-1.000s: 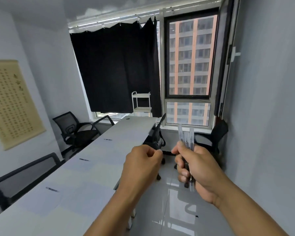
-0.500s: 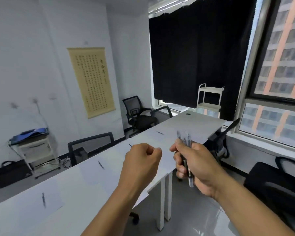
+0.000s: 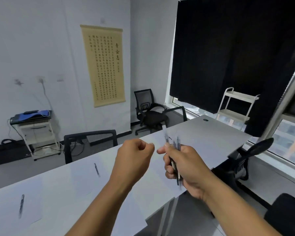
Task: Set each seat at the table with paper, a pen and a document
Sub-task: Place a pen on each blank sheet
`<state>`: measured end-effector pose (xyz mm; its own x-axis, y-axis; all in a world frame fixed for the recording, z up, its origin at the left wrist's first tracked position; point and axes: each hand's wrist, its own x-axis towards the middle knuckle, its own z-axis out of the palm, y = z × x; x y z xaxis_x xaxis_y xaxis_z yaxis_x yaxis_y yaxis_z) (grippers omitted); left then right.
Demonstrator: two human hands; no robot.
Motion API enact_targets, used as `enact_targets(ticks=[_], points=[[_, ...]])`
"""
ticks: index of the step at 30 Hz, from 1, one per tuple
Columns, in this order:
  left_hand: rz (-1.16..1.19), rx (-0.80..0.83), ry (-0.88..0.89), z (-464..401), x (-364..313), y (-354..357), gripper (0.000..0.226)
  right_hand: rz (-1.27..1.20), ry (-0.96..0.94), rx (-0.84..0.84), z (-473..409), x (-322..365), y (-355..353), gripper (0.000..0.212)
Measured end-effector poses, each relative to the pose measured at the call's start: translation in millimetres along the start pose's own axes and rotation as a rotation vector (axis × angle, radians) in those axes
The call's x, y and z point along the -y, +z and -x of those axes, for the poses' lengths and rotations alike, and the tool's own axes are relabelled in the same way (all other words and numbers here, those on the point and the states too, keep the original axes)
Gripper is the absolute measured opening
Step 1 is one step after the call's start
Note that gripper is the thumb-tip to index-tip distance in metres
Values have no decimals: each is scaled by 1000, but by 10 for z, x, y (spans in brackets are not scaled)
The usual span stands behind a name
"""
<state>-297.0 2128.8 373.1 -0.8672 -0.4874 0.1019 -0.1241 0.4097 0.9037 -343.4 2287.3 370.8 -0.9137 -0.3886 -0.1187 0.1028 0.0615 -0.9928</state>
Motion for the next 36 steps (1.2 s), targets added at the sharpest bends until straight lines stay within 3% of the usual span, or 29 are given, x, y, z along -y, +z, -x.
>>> enact_targets(ticks=[17, 24, 28, 36], points=[[64, -93, -212, -1399, 880, 291, 23, 44, 233, 447, -1998, -727, 348, 29], [76, -214, -454, -1537, 1428, 424, 24, 49, 404, 615, -2425, -1251, 547, 29], [109, -199, -619, -1413, 1860, 508, 23, 32, 563, 644, -2450, -1725, 642, 29], [94, -109, -876, -1217, 2912, 685, 22, 155, 746, 531, -2469, -2761, 813, 33]])
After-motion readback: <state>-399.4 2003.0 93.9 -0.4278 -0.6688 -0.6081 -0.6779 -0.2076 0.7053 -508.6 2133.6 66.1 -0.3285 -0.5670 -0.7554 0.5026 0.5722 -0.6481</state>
